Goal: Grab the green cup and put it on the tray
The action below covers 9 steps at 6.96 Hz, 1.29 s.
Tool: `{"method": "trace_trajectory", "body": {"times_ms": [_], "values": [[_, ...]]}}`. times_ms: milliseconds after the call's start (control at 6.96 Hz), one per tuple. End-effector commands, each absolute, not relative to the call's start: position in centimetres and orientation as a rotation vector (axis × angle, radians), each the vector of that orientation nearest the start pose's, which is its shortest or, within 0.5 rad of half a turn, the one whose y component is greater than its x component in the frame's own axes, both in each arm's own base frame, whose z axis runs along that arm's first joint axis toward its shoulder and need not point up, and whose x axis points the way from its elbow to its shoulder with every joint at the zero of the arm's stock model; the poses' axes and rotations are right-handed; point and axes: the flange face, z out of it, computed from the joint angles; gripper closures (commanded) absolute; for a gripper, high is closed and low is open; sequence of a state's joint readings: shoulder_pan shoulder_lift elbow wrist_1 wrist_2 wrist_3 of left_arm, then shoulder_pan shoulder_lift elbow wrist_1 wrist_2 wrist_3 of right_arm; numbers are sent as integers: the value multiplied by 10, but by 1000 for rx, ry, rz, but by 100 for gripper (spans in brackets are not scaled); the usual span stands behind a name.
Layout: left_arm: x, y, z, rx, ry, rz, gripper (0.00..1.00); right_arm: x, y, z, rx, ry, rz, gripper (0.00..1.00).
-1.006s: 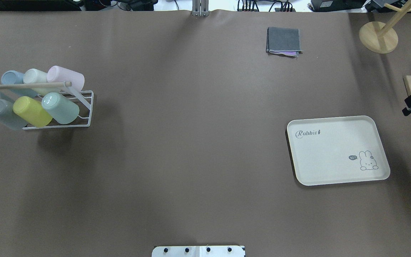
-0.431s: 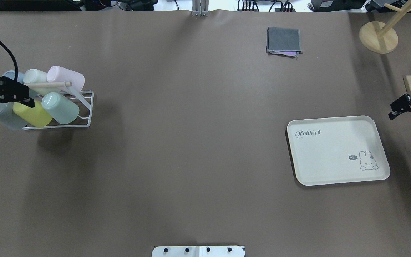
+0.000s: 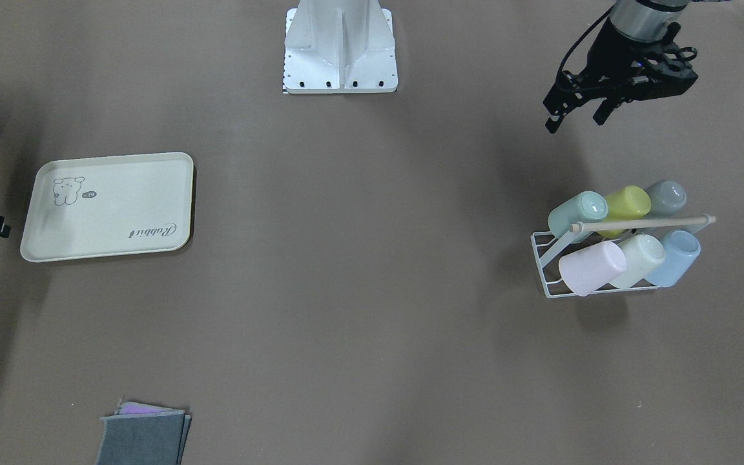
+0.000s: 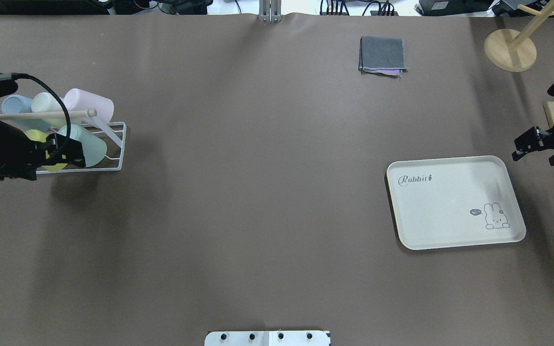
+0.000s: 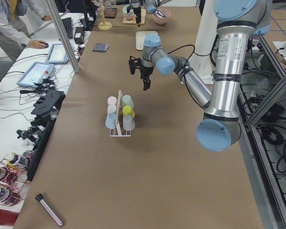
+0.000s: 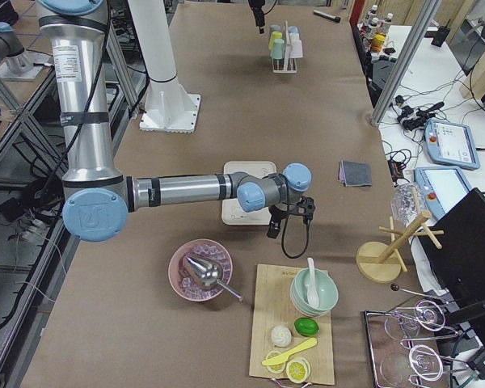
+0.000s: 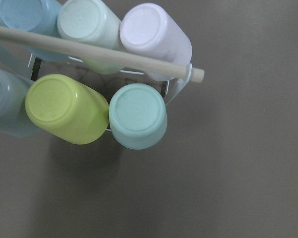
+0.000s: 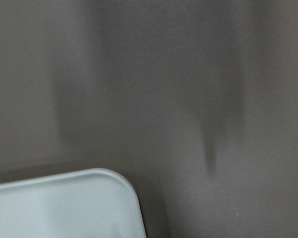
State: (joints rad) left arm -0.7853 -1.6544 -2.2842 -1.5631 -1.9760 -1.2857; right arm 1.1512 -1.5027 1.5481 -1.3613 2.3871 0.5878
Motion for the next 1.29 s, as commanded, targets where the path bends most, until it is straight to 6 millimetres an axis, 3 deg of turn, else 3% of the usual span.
{"method": "trace_trajectory", "body": {"times_ms": [0, 287, 718, 862, 1150], "values": [[288, -352, 293, 119, 836, -340, 2, -178, -509, 618, -162, -842, 25, 2], [321, -329, 295, 186, 802, -374, 2, -186, -502, 620, -155, -850, 0, 5], [336, -310, 320, 292, 718, -409, 2, -184, -491, 628, -160, -856, 1, 46], [336, -306, 326, 302, 701, -403, 2, -185, -490, 629, -163, -854, 1, 52], [343, -282, 353, 445, 597, -338, 4, -194, -487, 630, -174, -851, -15, 47]]}}
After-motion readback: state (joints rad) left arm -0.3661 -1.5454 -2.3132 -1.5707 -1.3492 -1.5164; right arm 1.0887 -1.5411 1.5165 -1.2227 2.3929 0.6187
